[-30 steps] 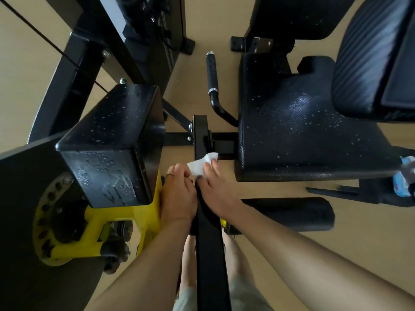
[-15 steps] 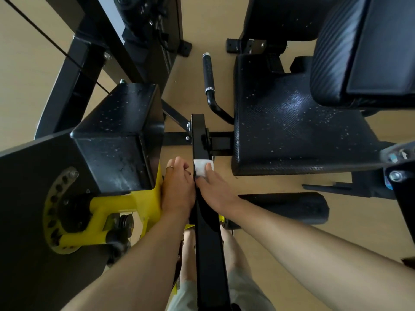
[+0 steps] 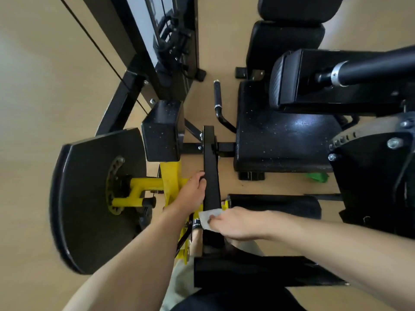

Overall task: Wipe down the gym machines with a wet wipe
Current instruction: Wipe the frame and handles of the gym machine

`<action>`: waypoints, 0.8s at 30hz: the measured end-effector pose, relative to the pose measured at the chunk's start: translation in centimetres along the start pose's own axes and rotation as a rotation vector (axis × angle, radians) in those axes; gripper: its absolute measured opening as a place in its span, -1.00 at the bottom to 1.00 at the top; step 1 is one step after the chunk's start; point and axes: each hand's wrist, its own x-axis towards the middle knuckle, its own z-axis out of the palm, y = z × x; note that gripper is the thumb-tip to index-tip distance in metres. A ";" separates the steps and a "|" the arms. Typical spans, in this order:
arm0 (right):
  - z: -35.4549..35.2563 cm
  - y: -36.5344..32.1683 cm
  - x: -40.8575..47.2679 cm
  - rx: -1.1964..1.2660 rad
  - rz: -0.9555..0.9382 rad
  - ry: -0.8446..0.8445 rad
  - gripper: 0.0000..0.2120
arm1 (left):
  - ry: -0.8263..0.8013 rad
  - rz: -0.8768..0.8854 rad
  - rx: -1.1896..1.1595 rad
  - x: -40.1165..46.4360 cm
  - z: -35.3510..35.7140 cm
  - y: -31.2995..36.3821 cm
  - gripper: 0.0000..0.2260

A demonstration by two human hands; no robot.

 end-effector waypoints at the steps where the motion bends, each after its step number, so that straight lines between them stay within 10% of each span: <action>1: 0.0 -0.3 -1.1 -0.035 -0.014 -0.040 -0.58 | -0.030 -0.022 0.000 -0.8 -0.2 0.4 -0.65; 11: -3.1 -0.9 -6.7 0.003 -0.223 -0.041 -0.56 | -0.141 -0.103 0.022 -6.5 -5.6 4.6 -0.66; 20: -8.3 -3.2 -5.0 0.977 -0.464 0.402 -0.69 | 0.170 0.023 -0.232 -11.1 -12.6 6.9 -0.77; 24: -9.6 -6.6 -3.3 0.614 -0.500 0.859 -0.74 | 0.463 0.067 -0.222 -10.8 -14.7 6.9 -0.76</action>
